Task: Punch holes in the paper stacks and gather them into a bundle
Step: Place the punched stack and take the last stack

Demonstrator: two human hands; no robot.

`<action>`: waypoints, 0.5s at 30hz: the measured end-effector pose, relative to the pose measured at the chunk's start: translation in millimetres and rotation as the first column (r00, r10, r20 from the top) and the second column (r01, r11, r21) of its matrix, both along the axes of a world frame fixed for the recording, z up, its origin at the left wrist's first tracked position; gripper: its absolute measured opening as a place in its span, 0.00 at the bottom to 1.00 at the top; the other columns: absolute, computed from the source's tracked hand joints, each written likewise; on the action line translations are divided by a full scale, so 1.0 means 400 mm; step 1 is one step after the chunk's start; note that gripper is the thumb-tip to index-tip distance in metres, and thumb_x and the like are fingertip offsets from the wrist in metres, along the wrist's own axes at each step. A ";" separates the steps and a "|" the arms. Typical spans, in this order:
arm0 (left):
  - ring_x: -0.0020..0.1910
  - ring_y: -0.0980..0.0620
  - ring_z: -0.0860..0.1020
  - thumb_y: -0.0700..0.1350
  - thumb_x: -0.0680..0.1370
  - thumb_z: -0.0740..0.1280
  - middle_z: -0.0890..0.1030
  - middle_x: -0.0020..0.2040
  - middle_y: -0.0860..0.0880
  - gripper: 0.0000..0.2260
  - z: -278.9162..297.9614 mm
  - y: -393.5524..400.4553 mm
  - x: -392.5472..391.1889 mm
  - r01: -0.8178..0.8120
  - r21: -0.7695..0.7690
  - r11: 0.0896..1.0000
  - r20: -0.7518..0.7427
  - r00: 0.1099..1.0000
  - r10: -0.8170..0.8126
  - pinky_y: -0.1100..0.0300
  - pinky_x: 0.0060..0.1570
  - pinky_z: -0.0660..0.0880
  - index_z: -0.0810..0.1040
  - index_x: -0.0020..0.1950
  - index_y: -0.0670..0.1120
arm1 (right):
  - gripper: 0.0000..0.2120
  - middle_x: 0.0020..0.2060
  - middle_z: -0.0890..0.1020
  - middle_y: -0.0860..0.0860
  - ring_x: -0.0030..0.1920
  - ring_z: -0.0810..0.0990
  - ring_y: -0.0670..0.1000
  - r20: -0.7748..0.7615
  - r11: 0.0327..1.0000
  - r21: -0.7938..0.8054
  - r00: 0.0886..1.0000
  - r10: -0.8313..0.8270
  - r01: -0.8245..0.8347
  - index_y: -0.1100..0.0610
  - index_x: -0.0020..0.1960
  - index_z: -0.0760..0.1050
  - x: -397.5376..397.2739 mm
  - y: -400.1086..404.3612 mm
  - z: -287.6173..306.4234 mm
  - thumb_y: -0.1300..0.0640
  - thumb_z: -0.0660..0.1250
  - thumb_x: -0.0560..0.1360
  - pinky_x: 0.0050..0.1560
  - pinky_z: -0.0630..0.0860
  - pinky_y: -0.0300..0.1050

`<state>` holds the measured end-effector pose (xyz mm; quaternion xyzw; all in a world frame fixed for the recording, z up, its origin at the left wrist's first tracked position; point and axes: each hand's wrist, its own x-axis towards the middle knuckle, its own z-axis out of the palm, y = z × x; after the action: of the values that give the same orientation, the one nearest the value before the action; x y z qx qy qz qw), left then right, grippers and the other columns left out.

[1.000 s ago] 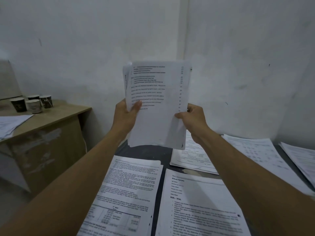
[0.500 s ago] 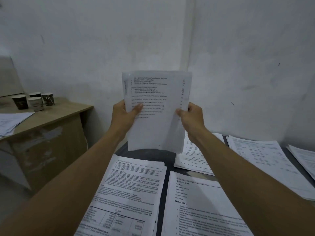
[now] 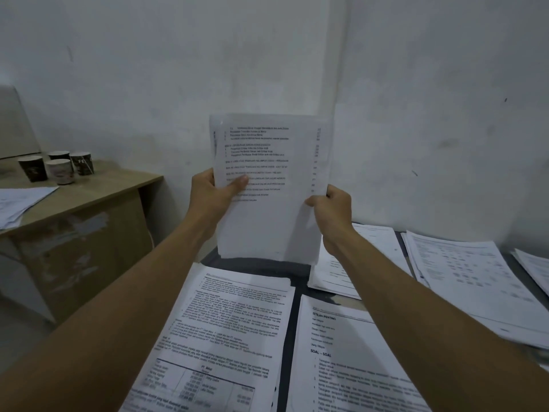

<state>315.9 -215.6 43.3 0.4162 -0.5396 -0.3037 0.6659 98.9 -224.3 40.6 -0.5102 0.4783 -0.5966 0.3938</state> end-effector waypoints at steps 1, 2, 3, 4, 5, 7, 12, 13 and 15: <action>0.45 0.54 0.86 0.49 0.71 0.77 0.86 0.48 0.57 0.11 0.009 -0.004 0.003 -0.007 -0.011 1.000 -0.002 1.000 0.007 0.63 0.38 0.81 0.82 0.52 0.54 | 0.10 0.46 0.83 0.46 0.44 0.81 0.48 -0.003 1.000 -0.019 1.000 -0.003 0.002 0.54 0.47 0.79 0.003 -0.004 0.008 0.68 0.65 0.75 0.35 0.76 0.35; 0.45 0.53 0.86 0.48 0.72 0.77 0.86 0.48 0.56 0.11 0.017 -0.008 0.007 -0.010 -0.021 1.000 -0.003 1.000 0.010 0.62 0.38 0.81 0.82 0.52 0.53 | 0.10 0.47 0.82 0.46 0.44 0.80 0.47 -0.004 0.999 -0.033 1.000 -0.005 0.005 0.54 0.49 0.79 0.005 -0.008 0.015 0.67 0.65 0.76 0.35 0.75 0.35; 0.45 0.53 0.86 0.47 0.72 0.77 0.86 0.48 0.55 0.11 0.021 -0.010 0.011 -0.007 -0.024 1.000 0.000 1.000 0.007 0.62 0.39 0.82 0.82 0.52 0.53 | 0.09 0.47 0.82 0.45 0.44 0.80 0.47 -0.007 0.999 -0.038 1.000 -0.007 0.007 0.54 0.51 0.79 0.007 -0.012 0.018 0.66 0.66 0.76 0.36 0.75 0.35; 0.46 0.53 0.86 0.47 0.72 0.77 0.86 0.49 0.55 0.11 0.021 -0.012 0.016 -0.005 -0.018 1.000 0.008 1.000 0.005 0.62 0.39 0.82 0.82 0.52 0.52 | 0.09 0.47 0.81 0.45 0.44 0.80 0.46 -0.013 0.999 -0.033 1.000 -0.005 0.004 0.55 0.52 0.79 0.008 -0.016 0.016 0.66 0.66 0.76 0.36 0.75 0.35; 0.46 0.53 0.86 0.47 0.71 0.77 0.86 0.49 0.55 0.12 0.015 -0.014 0.020 -0.006 -0.002 1.000 0.021 1.000 0.006 0.62 0.39 0.82 0.82 0.52 0.53 | 0.09 0.46 0.82 0.45 0.43 0.80 0.46 -0.018 1.000 -0.017 1.000 0.003 -0.003 0.55 0.52 0.79 0.010 -0.018 0.009 0.66 0.67 0.75 0.35 0.75 0.35; 0.46 0.53 0.86 0.47 0.70 0.78 0.86 0.49 0.55 0.12 -0.009 -0.016 0.027 -0.013 0.042 0.999 0.038 0.999 0.011 0.61 0.39 0.82 0.82 0.52 0.53 | 0.10 0.43 0.83 0.45 0.41 0.80 0.45 -0.018 0.999 0.029 1.000 0.022 -0.022 0.58 0.50 0.80 0.012 -0.020 -0.017 0.68 0.66 0.73 0.32 0.76 0.34; 0.46 0.52 0.86 0.51 0.67 0.77 0.86 0.50 0.51 0.15 -0.035 -0.012 0.033 0.016 0.051 0.999 0.008 1.000 -0.016 0.62 0.38 0.81 0.82 0.52 0.51 | 0.11 0.47 0.82 0.51 0.43 0.77 0.48 0.018 0.997 0.074 1.000 0.001 -0.002 0.63 0.48 0.77 0.008 -0.020 -0.071 0.67 0.64 0.66 0.39 0.73 0.40; 0.46 0.51 0.86 0.51 0.66 0.77 0.86 0.50 0.51 0.15 -0.033 -0.012 0.033 0.021 0.050 0.999 0.012 1.000 -0.022 0.62 0.38 0.81 0.82 0.51 0.51 | 0.11 0.46 0.81 0.50 0.44 0.77 0.48 0.053 0.997 0.069 0.998 -0.028 0.024 0.61 0.49 0.76 0.008 -0.021 -0.073 0.67 0.64 0.66 0.40 0.72 0.41; 0.45 0.52 0.86 0.51 0.66 0.78 0.87 0.48 0.53 0.15 -0.029 -0.012 0.033 0.029 0.056 0.998 0.015 0.999 -0.030 0.62 0.38 0.81 0.82 0.50 0.52 | 0.12 0.47 0.80 0.49 0.47 0.76 0.49 0.114 0.996 0.074 0.992 -0.049 0.041 0.60 0.50 0.75 0.014 -0.021 -0.072 0.66 0.62 0.67 0.42 0.71 0.42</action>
<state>329.2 -220.2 31.6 0.4289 -0.5425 -0.3251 0.6451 104.5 -232.9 11.8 -0.4493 0.4870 -0.6164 0.4255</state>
